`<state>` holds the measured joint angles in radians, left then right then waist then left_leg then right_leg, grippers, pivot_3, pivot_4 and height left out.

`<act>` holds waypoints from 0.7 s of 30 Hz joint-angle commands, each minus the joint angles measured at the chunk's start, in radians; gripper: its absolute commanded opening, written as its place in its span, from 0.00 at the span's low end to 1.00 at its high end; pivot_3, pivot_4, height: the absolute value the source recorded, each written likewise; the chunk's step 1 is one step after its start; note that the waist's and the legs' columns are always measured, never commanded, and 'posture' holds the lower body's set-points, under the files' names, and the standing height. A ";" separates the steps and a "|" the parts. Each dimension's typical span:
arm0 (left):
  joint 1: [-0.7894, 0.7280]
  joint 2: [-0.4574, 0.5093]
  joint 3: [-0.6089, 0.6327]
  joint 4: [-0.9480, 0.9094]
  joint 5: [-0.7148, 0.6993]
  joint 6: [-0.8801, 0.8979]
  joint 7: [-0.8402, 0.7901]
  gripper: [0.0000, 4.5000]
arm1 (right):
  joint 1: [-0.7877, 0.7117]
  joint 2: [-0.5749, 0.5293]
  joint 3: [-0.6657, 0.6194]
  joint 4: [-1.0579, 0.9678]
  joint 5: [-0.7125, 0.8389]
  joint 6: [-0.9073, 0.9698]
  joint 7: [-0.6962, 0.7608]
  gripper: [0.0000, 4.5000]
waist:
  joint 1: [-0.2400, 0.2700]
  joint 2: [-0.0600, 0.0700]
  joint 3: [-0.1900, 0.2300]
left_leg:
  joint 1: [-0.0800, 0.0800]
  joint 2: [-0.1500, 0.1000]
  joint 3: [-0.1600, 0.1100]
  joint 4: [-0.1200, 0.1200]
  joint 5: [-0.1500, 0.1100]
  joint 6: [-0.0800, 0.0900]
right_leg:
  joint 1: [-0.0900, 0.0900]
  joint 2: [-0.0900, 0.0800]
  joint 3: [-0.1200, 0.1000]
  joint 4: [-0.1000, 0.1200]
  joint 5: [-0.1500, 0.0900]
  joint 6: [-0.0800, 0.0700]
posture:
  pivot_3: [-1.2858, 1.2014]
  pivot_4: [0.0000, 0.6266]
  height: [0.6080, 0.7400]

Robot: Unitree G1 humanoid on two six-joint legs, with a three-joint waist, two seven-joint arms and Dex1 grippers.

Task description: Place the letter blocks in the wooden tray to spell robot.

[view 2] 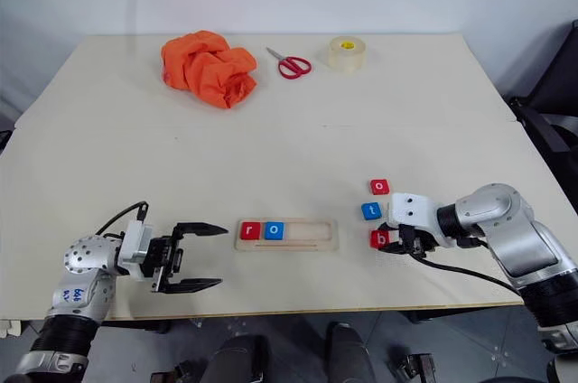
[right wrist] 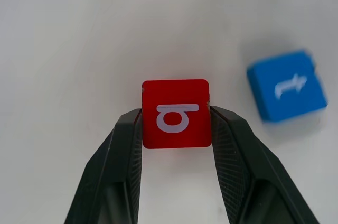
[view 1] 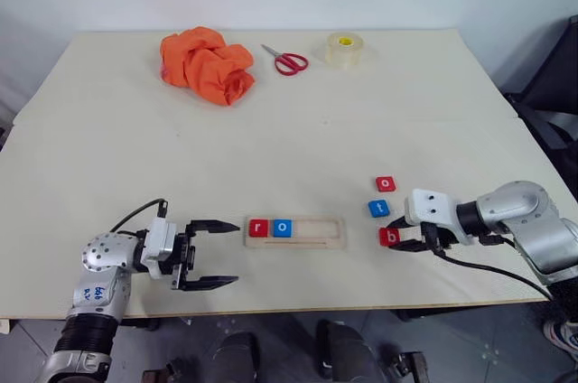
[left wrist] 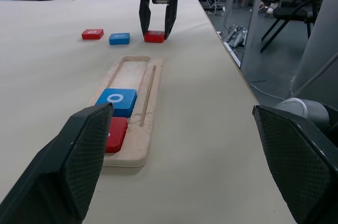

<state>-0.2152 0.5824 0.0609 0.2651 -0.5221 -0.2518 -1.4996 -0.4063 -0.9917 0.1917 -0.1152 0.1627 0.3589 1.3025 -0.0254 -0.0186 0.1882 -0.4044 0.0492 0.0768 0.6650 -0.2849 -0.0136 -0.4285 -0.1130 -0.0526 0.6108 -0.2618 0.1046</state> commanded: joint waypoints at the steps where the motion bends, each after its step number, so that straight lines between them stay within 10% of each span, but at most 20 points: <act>1: -0.029 0.004 0.026 0.040 -0.012 -0.019 -0.030 1.00 | -0.026 -0.006 -0.071 -0.152 0.080 0.154 -0.035 0.32 | 0.000 0.000 0.000 | 0.000 0.000 0.000 0.000 0.000 0.000 | 0.000 0.000 0.000 0.000 0.000 0.000 | 0.52 0.24 1.00; 21: -0.061 0.016 0.035 0.111 -0.007 -0.084 -0.037 1.00 | -0.363 0.284 0.309 -0.237 0.006 0.484 -0.214 0.32 | 0.000 0.000 0.000 | -0.003 -0.001 0.001 0.000 -0.001 0.001 | -0.001 -0.002 -0.001 0.000 0.000 -0.001 | 0.52 0.24 1.00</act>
<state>-0.2875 0.5907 0.0790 0.4172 -0.5117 -0.3303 -1.5005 -0.7482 -0.7099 0.5040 -0.3436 0.1799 0.8533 1.0934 -0.0253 -0.0187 0.1882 -0.4068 0.0481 0.0774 0.6648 -0.2858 -0.0123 -0.4298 -0.1146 -0.0532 0.6105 -0.2620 0.1040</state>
